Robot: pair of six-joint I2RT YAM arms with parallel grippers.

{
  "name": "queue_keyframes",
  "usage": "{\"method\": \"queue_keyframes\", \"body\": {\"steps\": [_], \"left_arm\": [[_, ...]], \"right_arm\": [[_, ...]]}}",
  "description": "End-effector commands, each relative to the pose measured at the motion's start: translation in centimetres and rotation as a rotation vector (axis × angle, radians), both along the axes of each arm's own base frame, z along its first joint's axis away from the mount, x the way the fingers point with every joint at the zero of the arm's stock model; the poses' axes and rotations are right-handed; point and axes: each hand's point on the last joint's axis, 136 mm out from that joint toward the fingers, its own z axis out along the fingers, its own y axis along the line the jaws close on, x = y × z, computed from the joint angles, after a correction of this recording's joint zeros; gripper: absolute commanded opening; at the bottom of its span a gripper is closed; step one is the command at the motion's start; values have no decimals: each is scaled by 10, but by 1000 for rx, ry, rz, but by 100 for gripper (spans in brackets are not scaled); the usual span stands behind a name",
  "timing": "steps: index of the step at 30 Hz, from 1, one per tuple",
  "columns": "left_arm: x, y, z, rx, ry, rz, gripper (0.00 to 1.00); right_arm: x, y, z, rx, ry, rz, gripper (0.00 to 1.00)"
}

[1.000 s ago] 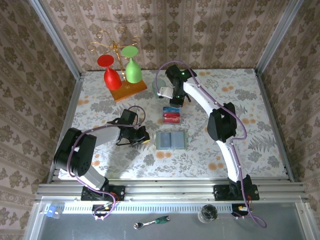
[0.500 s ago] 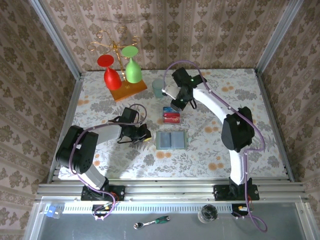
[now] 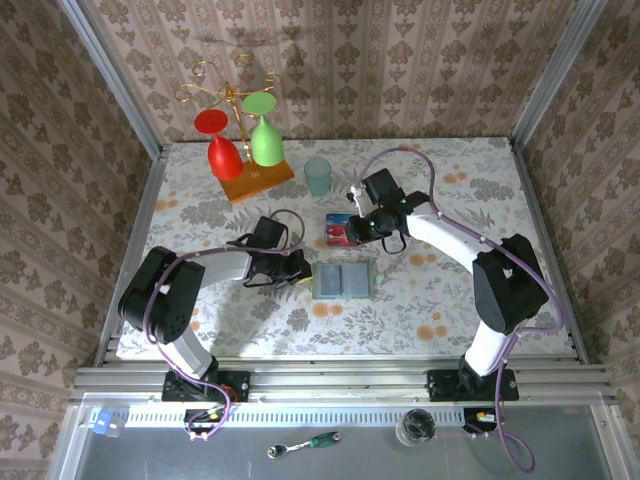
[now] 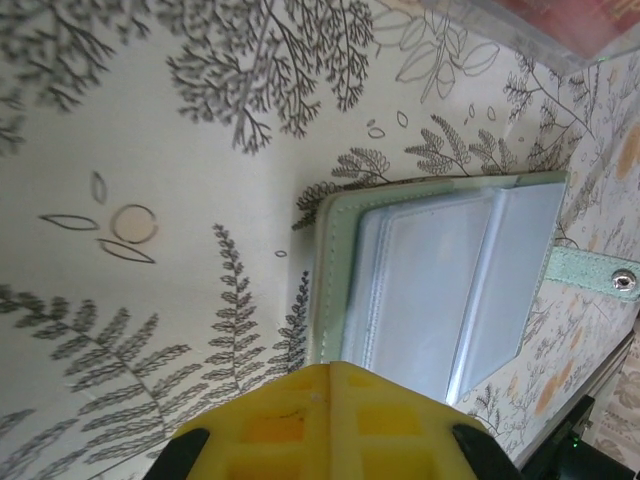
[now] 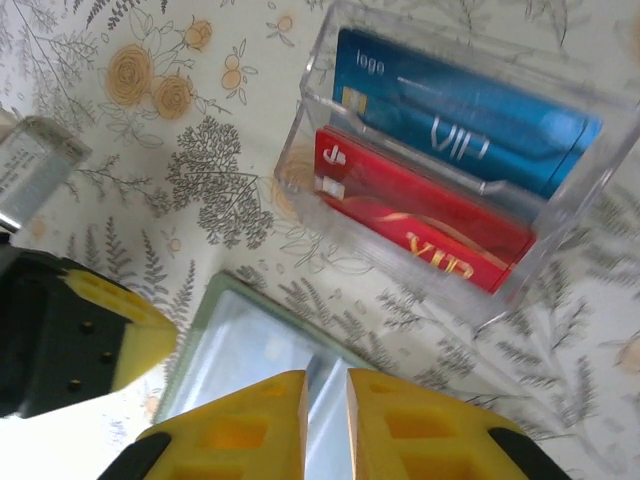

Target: Take the credit cards out of the card holder

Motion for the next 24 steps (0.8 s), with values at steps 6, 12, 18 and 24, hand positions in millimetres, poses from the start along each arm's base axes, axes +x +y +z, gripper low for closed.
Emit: {"method": "queue_keyframes", "body": {"steps": [6,12,18,24], "left_arm": [[-4,-10,-1,4,9,-23,0],[-9,-8,-6,17,21,-30,0],[-13,-5,-10,42,32,-31,0],[-16,-3,-16,56,46,-39,0]], "right_arm": [[-24,20,-3,206,200,-193,18],[-37,25,-10,224,233,-188,22],[-47,33,-19,223,275,-183,26],[-58,44,-29,217,317,-172,30]]}}
